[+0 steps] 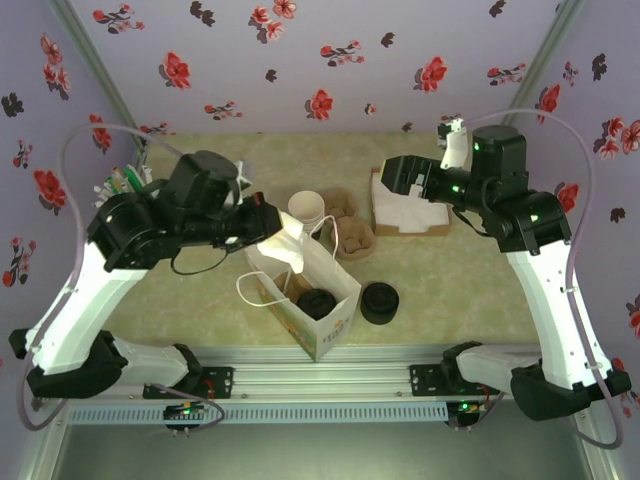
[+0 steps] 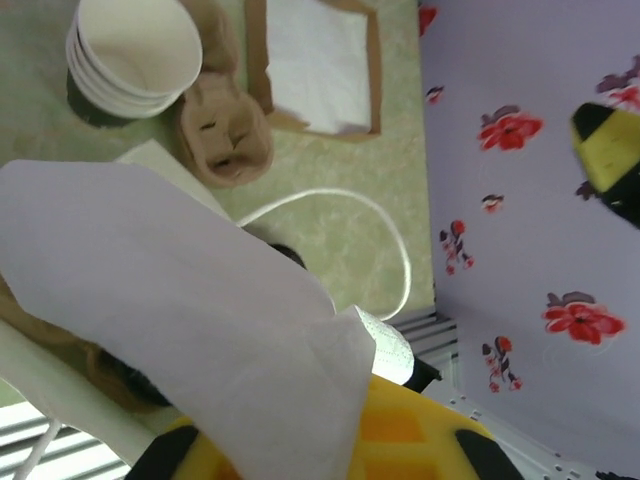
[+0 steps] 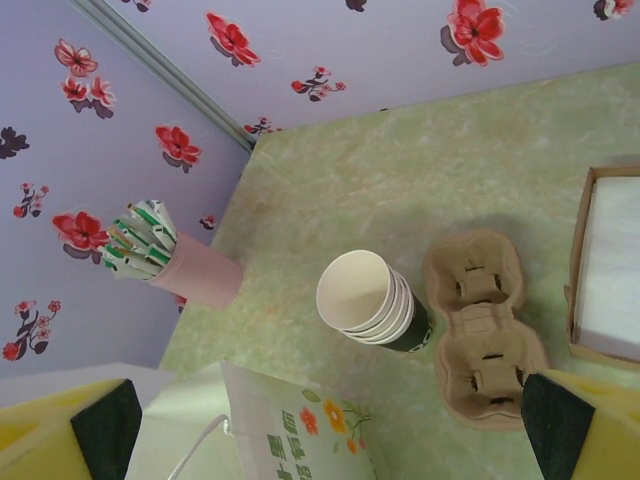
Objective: Pack the takeout coffee
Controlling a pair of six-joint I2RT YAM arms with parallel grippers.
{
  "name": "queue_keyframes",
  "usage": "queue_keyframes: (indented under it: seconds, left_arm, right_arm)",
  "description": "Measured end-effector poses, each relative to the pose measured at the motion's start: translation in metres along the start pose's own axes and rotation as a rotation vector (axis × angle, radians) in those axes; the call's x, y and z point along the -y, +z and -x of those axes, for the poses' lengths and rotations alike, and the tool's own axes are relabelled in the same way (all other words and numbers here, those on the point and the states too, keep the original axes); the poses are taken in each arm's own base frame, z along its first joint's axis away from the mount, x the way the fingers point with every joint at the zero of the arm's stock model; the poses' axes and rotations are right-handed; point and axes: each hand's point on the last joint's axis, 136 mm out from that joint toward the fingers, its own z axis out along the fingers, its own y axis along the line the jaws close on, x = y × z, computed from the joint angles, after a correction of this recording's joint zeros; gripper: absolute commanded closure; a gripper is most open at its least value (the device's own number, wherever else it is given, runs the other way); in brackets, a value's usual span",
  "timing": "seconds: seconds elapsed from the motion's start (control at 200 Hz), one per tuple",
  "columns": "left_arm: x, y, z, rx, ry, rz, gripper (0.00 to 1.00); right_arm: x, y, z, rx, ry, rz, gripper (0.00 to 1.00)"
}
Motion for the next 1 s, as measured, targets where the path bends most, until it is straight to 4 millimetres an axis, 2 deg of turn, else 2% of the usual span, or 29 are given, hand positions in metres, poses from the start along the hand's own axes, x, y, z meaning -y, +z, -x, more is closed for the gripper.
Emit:
queue_keyframes:
  seconds: [0.32, 0.475, 0.94, 1.0]
  left_arm:
    - [-0.008, 0.022, -0.025, -0.095, -0.052, 0.101, 1.00]
    - [-0.012, 0.037, -0.029, -0.116, -0.061, 0.148, 1.00]
    - [-0.047, 0.073, -0.042, -0.178, -0.055, 0.364, 1.00]
    - [-0.050, 0.076, -0.043, -0.184, -0.054, 0.377, 0.89]
  right_arm:
    - [0.011, -0.002, -0.011, -0.012, 0.017, -0.026, 0.01]
    - [0.018, 0.001, -0.016, -0.026, 0.028, -0.039, 0.01]
    - [0.023, 0.001, -0.019, -0.028, 0.026, -0.050, 0.01]
    - [0.024, 0.001, -0.020, -0.030, 0.027, -0.051, 0.01]
